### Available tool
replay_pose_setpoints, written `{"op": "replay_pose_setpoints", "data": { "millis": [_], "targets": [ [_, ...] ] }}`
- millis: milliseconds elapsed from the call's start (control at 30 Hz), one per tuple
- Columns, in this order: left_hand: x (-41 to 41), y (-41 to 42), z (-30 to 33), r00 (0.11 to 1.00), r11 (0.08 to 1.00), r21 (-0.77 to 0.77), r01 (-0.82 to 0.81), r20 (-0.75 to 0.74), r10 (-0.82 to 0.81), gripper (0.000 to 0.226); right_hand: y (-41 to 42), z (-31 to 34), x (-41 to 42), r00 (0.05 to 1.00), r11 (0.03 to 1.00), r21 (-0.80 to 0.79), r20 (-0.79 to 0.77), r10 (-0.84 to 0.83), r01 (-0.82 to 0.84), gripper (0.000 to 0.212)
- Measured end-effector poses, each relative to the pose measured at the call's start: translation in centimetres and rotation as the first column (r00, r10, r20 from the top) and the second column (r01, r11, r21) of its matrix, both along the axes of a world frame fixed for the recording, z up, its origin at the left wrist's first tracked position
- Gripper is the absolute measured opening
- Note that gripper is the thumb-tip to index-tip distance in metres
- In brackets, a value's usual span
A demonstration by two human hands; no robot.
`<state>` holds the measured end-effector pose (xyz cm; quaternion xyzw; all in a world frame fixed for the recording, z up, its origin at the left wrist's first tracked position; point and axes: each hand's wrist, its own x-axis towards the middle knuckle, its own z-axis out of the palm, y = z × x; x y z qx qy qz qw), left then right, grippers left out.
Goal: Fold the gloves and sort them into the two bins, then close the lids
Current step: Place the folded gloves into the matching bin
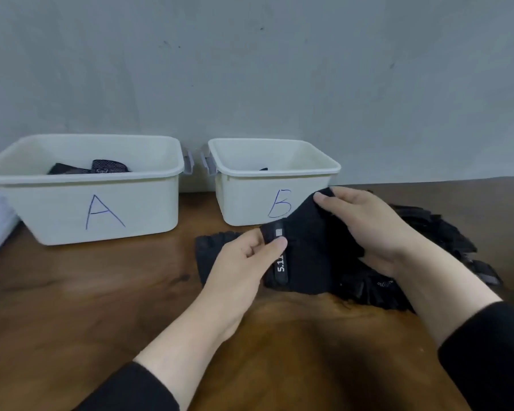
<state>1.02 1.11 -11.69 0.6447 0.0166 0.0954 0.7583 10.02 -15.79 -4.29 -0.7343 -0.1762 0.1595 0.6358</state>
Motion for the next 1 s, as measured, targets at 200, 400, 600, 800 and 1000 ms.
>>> {"op": "replay_pose_setpoints", "data": {
  "millis": [200,400,600,800,1000],
  "targets": [
    [-2.7,6.3,-0.2,0.964,0.960,-0.087,-0.265,0.009,0.267,0.025,4.3,-2.3,-0.4,0.974,0.986,0.055,0.153,-0.164,0.158,0.025],
    [-4.3,11.9,-3.2,0.883,0.880,0.175,-0.442,-0.088,0.461,0.016,6.2,-10.0,-2.6,0.930,0.949,-0.257,0.358,-0.080,0.181,0.022],
    [-3.5,11.8,-4.1,0.848,0.841,0.221,-0.493,-0.094,0.522,0.013,5.4,-10.7,-2.5,0.930,0.888,-0.431,0.367,0.012,0.158,0.021],
    [-4.0,11.3,-2.7,0.763,0.736,0.211,-0.644,0.109,0.637,0.009,5.9,-11.1,-2.7,0.911,0.850,-0.509,0.402,0.095,0.136,0.019],
    [-2.4,9.6,-0.7,0.752,0.521,0.544,-0.657,0.419,0.509,0.018,5.9,-11.5,-2.6,0.911,0.841,-0.531,0.390,0.134,0.104,0.025]
  ]
}}
